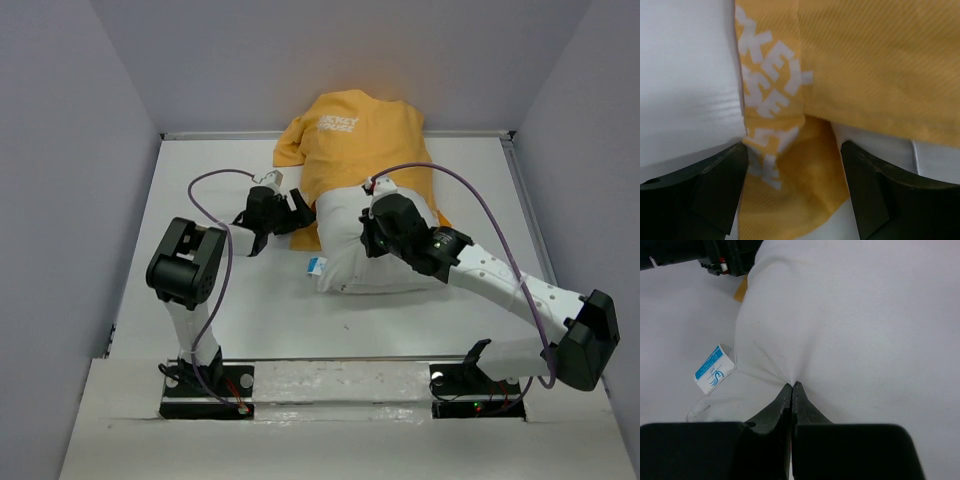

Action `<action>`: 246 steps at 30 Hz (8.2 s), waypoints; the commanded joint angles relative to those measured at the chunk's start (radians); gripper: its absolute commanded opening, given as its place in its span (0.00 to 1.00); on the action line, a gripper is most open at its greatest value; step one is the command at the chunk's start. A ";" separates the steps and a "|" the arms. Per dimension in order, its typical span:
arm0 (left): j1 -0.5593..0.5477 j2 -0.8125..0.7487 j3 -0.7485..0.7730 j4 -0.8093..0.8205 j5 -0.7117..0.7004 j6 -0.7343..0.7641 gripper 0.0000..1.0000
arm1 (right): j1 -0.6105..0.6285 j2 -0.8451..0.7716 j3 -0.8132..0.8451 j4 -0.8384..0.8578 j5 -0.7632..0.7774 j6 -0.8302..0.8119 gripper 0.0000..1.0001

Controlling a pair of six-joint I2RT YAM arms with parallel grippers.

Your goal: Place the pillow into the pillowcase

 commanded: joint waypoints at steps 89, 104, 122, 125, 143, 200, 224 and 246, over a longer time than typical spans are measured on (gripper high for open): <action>0.207 -0.445 -0.090 -0.174 0.002 0.003 0.00 | -0.406 0.324 -0.617 1.349 -0.630 0.422 0.66; 0.207 -0.433 -0.053 -0.226 -0.001 0.036 0.00 | -0.474 0.403 -0.549 1.267 -0.635 0.273 0.62; 0.205 -0.444 -0.061 -0.240 -0.010 0.041 0.00 | -0.607 0.454 -0.579 1.342 -0.669 0.269 0.73; 0.204 -0.432 -0.061 -0.230 -0.007 0.036 0.00 | -0.607 0.577 -0.522 1.457 -0.881 0.295 0.74; 0.188 -0.467 -0.085 -0.230 -0.017 0.036 0.00 | -0.598 0.629 -0.578 1.889 -1.069 0.588 0.35; -0.162 -1.022 0.288 -0.301 -0.139 0.106 0.00 | -0.696 -0.378 0.267 0.308 -0.757 0.178 0.00; -0.227 -0.576 1.152 -1.007 -0.189 0.314 0.00 | -0.696 -0.233 0.909 -0.026 -0.799 0.084 0.00; -0.496 -0.154 2.031 -1.339 -0.474 0.528 0.00 | -0.687 -0.109 1.162 -0.065 -0.758 0.010 0.00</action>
